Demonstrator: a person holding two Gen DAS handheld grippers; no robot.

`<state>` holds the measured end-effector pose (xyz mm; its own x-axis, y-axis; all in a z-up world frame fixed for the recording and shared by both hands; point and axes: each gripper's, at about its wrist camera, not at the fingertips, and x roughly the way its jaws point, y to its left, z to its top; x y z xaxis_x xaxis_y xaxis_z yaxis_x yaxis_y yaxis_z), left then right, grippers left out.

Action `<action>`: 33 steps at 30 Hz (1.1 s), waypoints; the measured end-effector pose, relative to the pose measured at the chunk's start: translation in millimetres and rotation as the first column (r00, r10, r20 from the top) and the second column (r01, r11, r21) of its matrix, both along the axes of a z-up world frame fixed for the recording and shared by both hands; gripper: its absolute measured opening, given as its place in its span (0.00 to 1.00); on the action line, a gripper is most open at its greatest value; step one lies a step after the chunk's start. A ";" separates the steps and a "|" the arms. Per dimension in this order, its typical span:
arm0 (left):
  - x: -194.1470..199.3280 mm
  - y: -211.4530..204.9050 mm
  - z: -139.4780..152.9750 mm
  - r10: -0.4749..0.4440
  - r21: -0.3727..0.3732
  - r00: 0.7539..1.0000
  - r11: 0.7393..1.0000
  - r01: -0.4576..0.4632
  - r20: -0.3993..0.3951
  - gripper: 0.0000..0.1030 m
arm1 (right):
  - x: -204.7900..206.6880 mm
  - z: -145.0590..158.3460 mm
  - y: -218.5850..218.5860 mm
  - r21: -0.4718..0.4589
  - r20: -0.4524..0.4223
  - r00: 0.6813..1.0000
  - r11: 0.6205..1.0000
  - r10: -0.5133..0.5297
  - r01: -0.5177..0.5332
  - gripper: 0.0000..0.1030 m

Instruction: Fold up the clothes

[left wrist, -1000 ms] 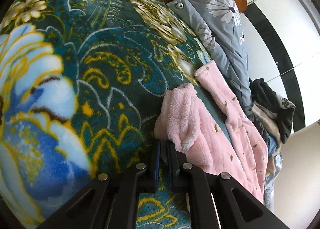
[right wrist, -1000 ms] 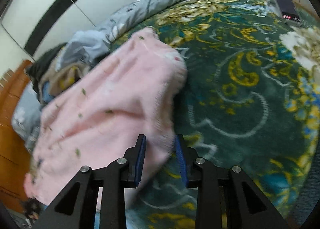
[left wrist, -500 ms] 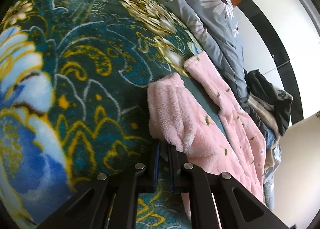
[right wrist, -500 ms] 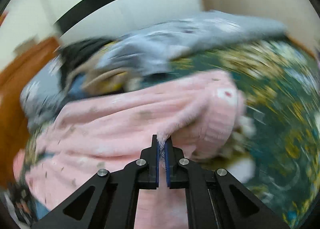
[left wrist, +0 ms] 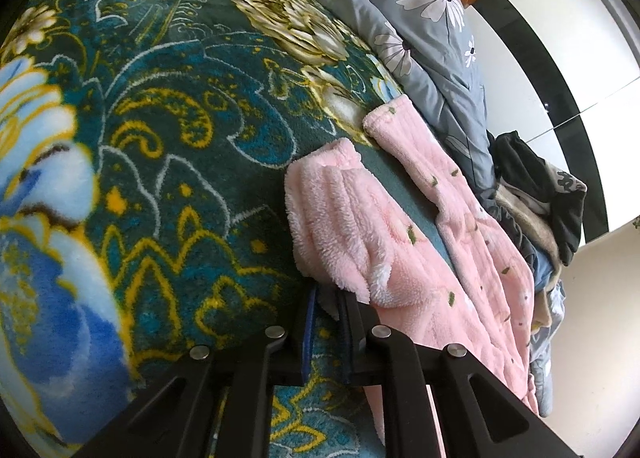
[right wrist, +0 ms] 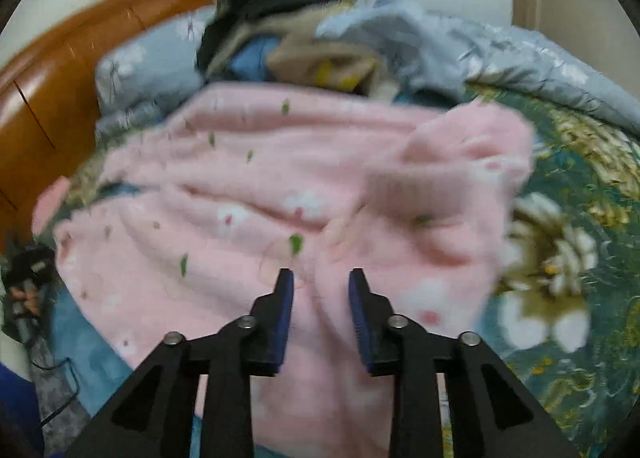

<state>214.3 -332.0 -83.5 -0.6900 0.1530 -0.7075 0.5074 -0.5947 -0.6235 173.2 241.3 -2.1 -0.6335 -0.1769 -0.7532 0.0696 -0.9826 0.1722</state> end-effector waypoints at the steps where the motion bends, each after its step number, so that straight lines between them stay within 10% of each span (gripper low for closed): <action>1: -0.1 0.0 -0.3 0.001 0.003 1.000 1.000 -0.001 -0.001 0.13 | 1.6 3.1 11.0 0.006 -0.011 0.999 0.999 -0.041 0.041 0.34; 5: -0.8 0.4 -0.9 0.003 0.006 1.000 1.000 -0.003 -0.001 0.15 | -1.9 1.8 52.5 -0.012 0.002 0.983 0.983 -0.183 0.183 0.34; 17: -2.9 5.1 2.8 -0.008 -0.004 1.000 1.000 0.008 -0.009 0.26 | -53.7 -19.4 33.3 0.056 0.041 0.988 0.988 -0.147 0.145 0.46; 20: -2.6 4.5 2.6 -0.006 0.004 1.000 1.000 0.006 -0.012 0.27 | -45.2 -15.2 45.6 -0.058 0.050 0.985 0.984 -0.164 0.167 0.19; 25: 0.4 2.9 2.2 -0.004 0.030 1.000 1.000 0.005 -0.028 0.32 | -5.9 12.8 80.3 -0.167 -0.027 0.975 0.962 -0.222 0.215 0.13; 33: 4.2 -0.4 0.0 0.004 0.074 0.999 0.997 0.000 -0.051 0.35 | 92.6 20.2 206.4 -0.266 -0.049 0.803 0.783 -0.593 0.562 0.13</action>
